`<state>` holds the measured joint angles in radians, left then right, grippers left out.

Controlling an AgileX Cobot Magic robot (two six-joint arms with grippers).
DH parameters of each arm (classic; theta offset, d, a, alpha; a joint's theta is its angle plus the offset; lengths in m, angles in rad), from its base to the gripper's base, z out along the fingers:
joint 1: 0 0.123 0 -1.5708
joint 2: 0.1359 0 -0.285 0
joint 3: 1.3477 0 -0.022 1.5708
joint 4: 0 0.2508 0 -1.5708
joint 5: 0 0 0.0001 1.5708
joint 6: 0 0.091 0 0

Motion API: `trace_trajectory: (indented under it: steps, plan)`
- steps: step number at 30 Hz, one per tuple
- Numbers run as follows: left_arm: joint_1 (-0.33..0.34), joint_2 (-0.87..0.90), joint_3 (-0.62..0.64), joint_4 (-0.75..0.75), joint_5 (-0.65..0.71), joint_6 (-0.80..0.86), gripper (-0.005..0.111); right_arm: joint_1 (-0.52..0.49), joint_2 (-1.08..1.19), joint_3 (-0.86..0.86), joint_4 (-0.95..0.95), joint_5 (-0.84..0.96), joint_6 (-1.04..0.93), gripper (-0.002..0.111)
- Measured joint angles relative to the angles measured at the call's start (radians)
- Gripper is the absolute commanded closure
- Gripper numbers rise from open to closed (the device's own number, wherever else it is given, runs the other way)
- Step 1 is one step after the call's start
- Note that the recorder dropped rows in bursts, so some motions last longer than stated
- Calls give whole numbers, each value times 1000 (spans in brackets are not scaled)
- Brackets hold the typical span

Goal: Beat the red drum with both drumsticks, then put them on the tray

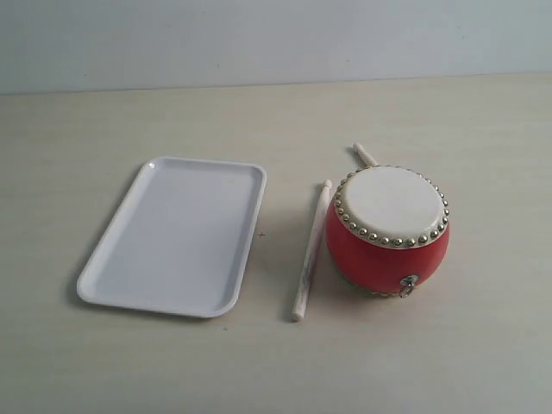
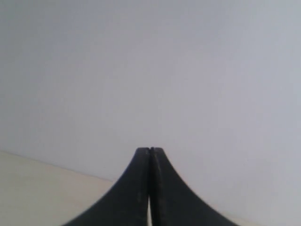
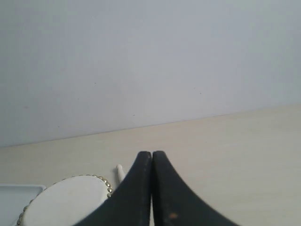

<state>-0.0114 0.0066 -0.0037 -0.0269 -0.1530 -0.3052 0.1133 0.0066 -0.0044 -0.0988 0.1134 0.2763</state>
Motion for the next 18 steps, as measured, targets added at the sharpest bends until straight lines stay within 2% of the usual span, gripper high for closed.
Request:
trace_trajectory:
  steps: [6, 12, 18]
  plan:
    - [0, 0, 0, -6, -113, -326, 107, 0, 0, 0, 0, 0, 0, 108]
    - [0, -1, 0, -6, -176, -462, 107, 0, 0, 0, 0, 0, 0, 108]
    - [0, -1, 0, -6, -176, -589, 107, 0, 0, 0, 0, 0, 0, 108]
